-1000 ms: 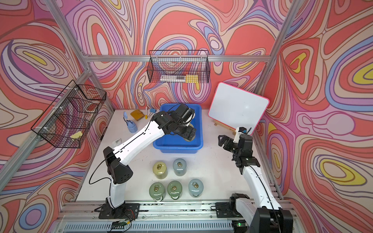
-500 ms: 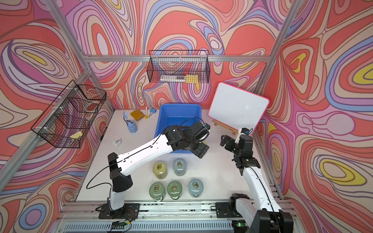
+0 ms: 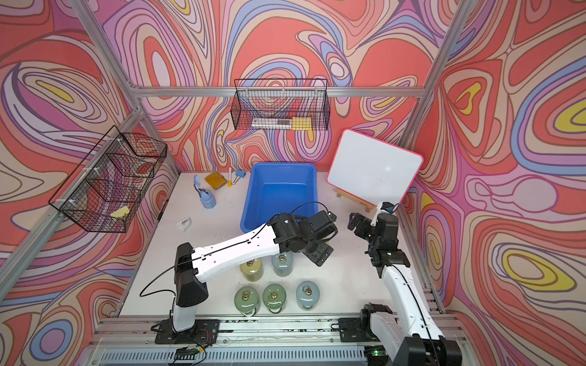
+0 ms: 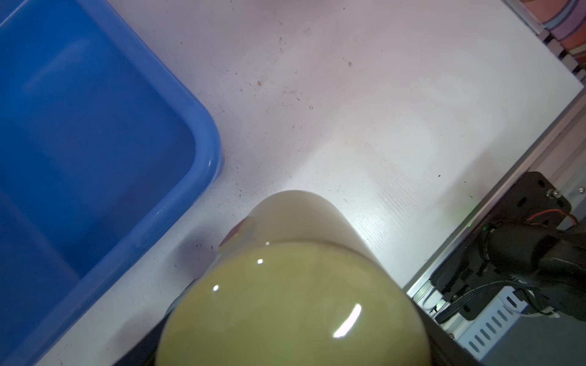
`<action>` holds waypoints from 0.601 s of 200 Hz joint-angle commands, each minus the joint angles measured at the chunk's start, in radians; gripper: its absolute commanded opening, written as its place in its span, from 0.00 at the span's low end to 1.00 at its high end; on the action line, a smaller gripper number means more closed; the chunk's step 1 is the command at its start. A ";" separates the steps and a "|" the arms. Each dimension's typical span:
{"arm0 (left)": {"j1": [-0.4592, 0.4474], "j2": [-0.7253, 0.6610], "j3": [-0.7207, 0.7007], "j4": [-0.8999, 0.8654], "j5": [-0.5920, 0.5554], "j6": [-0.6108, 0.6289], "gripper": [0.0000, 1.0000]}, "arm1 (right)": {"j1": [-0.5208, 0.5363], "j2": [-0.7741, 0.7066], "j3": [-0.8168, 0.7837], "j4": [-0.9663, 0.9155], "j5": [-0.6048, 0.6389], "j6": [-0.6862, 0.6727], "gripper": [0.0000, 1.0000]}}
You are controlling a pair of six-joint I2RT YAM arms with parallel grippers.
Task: Take the tea canister out of the basket
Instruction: Place the tea canister at the center of the board.
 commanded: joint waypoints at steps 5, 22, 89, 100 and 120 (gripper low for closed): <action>-0.002 -0.019 -0.028 0.093 -0.048 -0.033 0.33 | -0.004 -0.012 -0.014 -0.008 0.030 0.007 0.98; -0.004 -0.013 -0.055 0.111 -0.060 -0.046 0.32 | -0.004 -0.016 -0.017 -0.009 0.041 0.010 0.98; -0.006 0.051 -0.079 0.147 -0.072 -0.064 0.32 | -0.004 -0.006 -0.017 -0.005 0.052 0.014 0.98; -0.005 0.058 -0.086 0.157 -0.079 -0.065 0.32 | -0.004 -0.006 -0.017 -0.007 0.052 0.014 0.98; -0.006 0.074 -0.090 0.162 -0.090 -0.070 0.32 | -0.004 -0.007 -0.018 -0.008 0.063 0.014 0.98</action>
